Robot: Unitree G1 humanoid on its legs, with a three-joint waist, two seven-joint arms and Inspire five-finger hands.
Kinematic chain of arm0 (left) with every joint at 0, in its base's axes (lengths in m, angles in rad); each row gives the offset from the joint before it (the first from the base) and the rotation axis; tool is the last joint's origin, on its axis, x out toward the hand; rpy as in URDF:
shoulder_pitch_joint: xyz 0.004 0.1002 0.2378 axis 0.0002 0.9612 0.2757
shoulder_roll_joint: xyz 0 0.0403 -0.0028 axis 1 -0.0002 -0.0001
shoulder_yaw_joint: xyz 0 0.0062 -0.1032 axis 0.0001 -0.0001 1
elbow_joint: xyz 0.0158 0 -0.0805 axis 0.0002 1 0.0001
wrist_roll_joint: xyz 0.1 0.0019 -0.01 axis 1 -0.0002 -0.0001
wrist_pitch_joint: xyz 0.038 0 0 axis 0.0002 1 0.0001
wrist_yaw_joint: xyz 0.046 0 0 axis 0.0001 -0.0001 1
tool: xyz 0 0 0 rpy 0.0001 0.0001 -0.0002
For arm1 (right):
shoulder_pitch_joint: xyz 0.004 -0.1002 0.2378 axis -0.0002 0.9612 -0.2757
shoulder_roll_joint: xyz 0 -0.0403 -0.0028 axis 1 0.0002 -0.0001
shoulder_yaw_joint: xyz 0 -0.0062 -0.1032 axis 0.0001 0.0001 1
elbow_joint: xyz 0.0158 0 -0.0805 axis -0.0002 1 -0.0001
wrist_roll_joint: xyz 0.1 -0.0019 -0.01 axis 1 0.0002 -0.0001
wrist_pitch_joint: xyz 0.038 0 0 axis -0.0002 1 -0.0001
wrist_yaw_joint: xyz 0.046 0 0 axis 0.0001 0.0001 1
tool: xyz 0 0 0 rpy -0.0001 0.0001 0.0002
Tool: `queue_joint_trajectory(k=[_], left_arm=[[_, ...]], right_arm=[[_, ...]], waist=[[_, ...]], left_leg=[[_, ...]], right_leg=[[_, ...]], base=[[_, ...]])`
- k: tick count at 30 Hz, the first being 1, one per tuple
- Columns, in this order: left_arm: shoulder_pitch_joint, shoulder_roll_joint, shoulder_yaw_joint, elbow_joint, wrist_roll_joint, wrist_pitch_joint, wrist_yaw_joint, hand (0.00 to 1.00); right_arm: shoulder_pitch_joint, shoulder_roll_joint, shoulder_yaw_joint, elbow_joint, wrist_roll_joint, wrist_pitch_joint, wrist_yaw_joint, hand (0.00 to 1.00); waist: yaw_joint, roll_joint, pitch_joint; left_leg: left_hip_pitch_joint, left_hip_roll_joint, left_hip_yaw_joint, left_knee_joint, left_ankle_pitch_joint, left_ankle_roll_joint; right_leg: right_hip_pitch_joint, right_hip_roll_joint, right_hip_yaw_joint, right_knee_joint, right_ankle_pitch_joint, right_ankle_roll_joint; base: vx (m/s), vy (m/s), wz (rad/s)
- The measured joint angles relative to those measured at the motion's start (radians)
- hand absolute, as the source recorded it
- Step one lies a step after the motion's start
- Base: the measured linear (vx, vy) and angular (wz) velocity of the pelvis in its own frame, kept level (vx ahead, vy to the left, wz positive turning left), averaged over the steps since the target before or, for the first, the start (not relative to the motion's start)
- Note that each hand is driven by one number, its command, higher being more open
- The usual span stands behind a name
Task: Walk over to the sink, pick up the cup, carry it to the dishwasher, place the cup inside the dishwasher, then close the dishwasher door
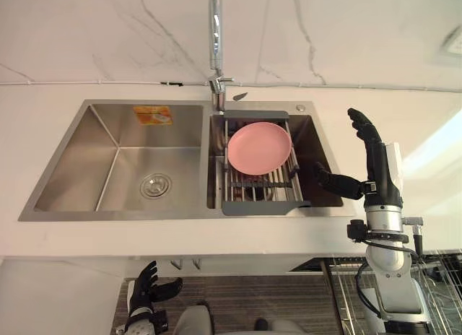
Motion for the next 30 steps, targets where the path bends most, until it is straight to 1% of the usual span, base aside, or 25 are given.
queue_joint_trajectory(k=[3, 9, 10, 17, 23, 27, 30], left_arm=[[0.016, 0.005, 0.000, 0.002, 0.002, 0.000, -0.001, 0.90], [0.026, 0.004, -0.003, 0.009, 0.002, 0.000, -0.002, 0.90], [0.004, 0.031, -0.012, 0.081, 0.003, 0.000, -0.002, 0.90], [0.006, 0.029, -0.011, 0.083, 0.003, 0.000, -0.003, 0.90], [0.011, 0.024, -0.007, 0.114, 0.003, 0.009, -0.023, 0.90], [0.022, 0.024, 0.000, 0.145, 0.003, 0.023, -0.027, 0.90], [0.037, 0.027, 0.001, 0.155, 0.003, 0.024, -0.028, 0.90]], right_arm=[[0.000, -0.006, 0.017, 0.000, -0.001, -0.005, 0.010, 0.90], [0.000, -0.018, 0.032, 0.026, -0.002, -0.004, 0.024, 0.90], [0.004, -0.046, 0.083, 0.105, -0.002, -0.004, 0.041, 0.90], [0.004, -0.043, 0.083, 0.105, -0.003, -0.002, 0.041, 0.90], [-0.002, 0.009, 0.083, 0.107, -0.038, 0.039, 0.032, 0.90], [-0.024, 0.010, 0.083, 0.108, -0.050, 0.057, 0.014, 0.90], [-0.062, -0.009, 0.083, 0.127, -0.068, 0.057, 0.013, 0.90]], waist=[[0.000, -0.001, -0.001], [-0.008, -0.004, -0.002], [-0.027, -0.005, -0.013], [-0.026, -0.005, -0.013], [-0.022, -0.004, -0.013], [-0.021, -0.005, -0.013], [-0.019, -0.006, -0.012]], left_leg=[[0.033, -0.013, -0.001, -0.043, 0.011, 0.010], [0.057, -0.015, 0.009, -0.110, 0.049, 0.003], [0.074, -0.033, 0.002, -0.264, 0.184, 0.004], [0.084, -0.033, 0.003, -0.265, 0.185, 0.004], [0.139, -0.031, 0.003, -0.272, 0.185, 0.003], [0.158, -0.032, 0.002, -0.300, 0.195, -0.007], [0.162, -0.037, -0.015, -0.321, 0.206, -0.005]], right_leg=[[0.019, -0.010, 0.010, -0.012, 0.002, 0.001], [0.011, -0.013, 0.033, -0.022, 0.004, 0.001], [-0.026, -0.026, 0.050, -0.074, 0.055, 0.025], [-0.016, -0.026, 0.051, -0.074, 0.055, 0.025], [0.036, -0.026, 0.051, -0.074, 0.054, 0.025], [0.040, -0.027, 0.051, -0.074, 0.053, 0.027], [0.037, -0.028, 0.046, -0.076, 0.050, 0.035]], base=[[0.03, 0.027, 0.04], [-0.01, -0.012, -0.06], [0.00, 0.000, 0.00], [0.00, 0.000, 0.00], [-0.03, -0.009, -0.01], [-0.06, -0.013, 0.01], [-0.04, -0.014, 0.06]])
